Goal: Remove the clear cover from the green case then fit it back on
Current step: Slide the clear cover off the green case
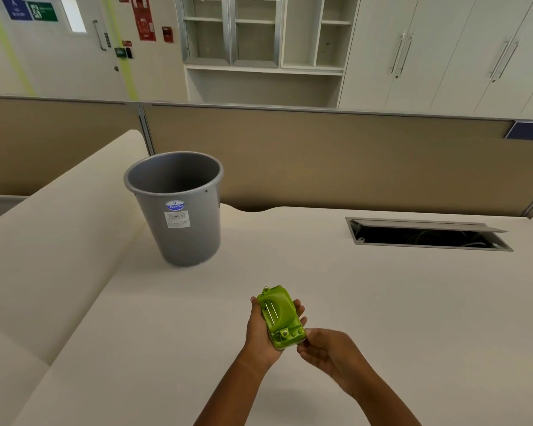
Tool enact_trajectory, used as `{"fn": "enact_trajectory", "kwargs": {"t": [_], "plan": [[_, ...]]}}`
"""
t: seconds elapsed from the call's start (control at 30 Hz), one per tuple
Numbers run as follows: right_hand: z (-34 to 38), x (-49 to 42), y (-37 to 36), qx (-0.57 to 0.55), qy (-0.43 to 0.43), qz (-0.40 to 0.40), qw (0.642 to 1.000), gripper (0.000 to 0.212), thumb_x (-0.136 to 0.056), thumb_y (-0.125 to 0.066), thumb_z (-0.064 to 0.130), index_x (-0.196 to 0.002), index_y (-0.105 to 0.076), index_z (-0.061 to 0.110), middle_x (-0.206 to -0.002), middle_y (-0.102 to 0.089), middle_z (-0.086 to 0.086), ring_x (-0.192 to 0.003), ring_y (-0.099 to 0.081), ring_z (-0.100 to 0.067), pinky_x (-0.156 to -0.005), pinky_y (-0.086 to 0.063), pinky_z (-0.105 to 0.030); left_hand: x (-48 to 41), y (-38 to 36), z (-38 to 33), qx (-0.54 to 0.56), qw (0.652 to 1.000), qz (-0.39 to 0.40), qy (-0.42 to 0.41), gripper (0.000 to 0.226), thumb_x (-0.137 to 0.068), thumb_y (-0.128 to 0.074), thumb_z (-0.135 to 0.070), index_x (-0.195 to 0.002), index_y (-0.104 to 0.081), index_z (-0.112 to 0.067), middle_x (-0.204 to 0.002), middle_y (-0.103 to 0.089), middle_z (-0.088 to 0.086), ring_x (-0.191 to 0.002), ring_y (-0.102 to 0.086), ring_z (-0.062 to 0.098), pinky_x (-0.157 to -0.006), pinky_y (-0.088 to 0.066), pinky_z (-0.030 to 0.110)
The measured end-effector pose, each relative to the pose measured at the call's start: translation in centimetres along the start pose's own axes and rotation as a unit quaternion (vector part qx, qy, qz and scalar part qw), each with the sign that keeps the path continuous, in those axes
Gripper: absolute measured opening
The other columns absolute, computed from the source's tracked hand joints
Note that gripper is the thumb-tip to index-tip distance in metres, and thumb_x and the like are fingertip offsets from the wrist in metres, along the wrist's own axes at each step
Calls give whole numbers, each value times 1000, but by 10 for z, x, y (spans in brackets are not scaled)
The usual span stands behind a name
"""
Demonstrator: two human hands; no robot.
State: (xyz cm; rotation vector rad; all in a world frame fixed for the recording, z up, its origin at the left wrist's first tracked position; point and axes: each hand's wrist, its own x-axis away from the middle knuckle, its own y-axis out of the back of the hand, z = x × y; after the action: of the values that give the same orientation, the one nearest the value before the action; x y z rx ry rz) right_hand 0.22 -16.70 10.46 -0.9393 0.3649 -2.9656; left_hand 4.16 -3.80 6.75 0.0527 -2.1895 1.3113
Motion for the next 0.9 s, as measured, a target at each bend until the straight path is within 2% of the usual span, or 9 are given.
{"fn": "enact_trajectory", "kwargs": {"t": [0.1,0.17,0.27,0.33,0.47,0.57,0.7,0.9], "plan": [[6,-3,0,167,144,-94,971,15,-90,-54,10,-83,-67,9,-71,-66,-4,-66,-61,-17,-59,-51,-20,0,0,1,-11,1000,-7,5,64,-91,-23,-59,-94,-62,-8,-70,-74,19,-63,-73,30,-80,-46,45],[10,-1,-3,212,198,-113,950,19,-89,-55,18,-76,-68,16,-66,-67,2,-65,-61,-14,-59,-49,-20,0,-1,4,-30,999,-9,18,67,-91,-22,-60,-95,-62,-7,-72,-75,20,-64,-73,31,-81,-46,46],[14,-2,-11,229,192,-81,951,29,-89,-55,28,-76,-71,7,-69,-68,-3,-66,-63,-16,-67,-53,-31,3,-2,6,-79,996,-14,40,68,-91,-20,-60,-92,-63,-7,-69,-75,18,-60,-73,31,-74,-48,42],[15,-4,-14,226,179,-61,956,23,-87,-59,26,-81,-71,6,-76,-69,-9,-72,-64,-19,-74,-55,-36,4,-2,7,-93,994,-18,44,64,-93,-20,-57,-92,-62,-8,-67,-75,17,-59,-72,29,-68,-52,39],[18,-3,-14,150,131,-38,979,8,-83,-64,13,-76,-67,9,-72,-64,-10,-63,-61,-18,-54,-51,-20,7,-3,13,-93,995,-10,38,57,-96,-22,-49,-94,-63,-10,-69,-75,16,-59,-72,26,-68,-50,36],[17,-4,-16,116,126,-63,983,9,-83,-64,12,-75,-67,8,-68,-63,-9,-58,-59,-17,-54,-49,-21,10,1,21,-79,997,-6,24,51,-97,-25,-44,-101,-62,-10,-72,-75,14,-60,-71,23,-64,-54,34],[15,-4,-19,99,134,-83,982,11,-83,-64,11,-72,-67,10,-66,-66,-7,-53,-60,-14,-49,-48,-18,14,3,31,-36,999,0,21,53,-97,-27,-43,-98,-62,-3,-73,-75,19,-58,-72,26,-54,-60,30],[17,-5,-21,90,138,-82,983,15,-83,-64,10,-68,-67,11,-65,-65,-9,-49,-58,-12,-43,-48,-16,16,1,28,-19,1000,-7,16,52,-97,-27,-42,-96,-61,-3,-71,-74,19,-59,-71,26,-55,-60,31]]}}
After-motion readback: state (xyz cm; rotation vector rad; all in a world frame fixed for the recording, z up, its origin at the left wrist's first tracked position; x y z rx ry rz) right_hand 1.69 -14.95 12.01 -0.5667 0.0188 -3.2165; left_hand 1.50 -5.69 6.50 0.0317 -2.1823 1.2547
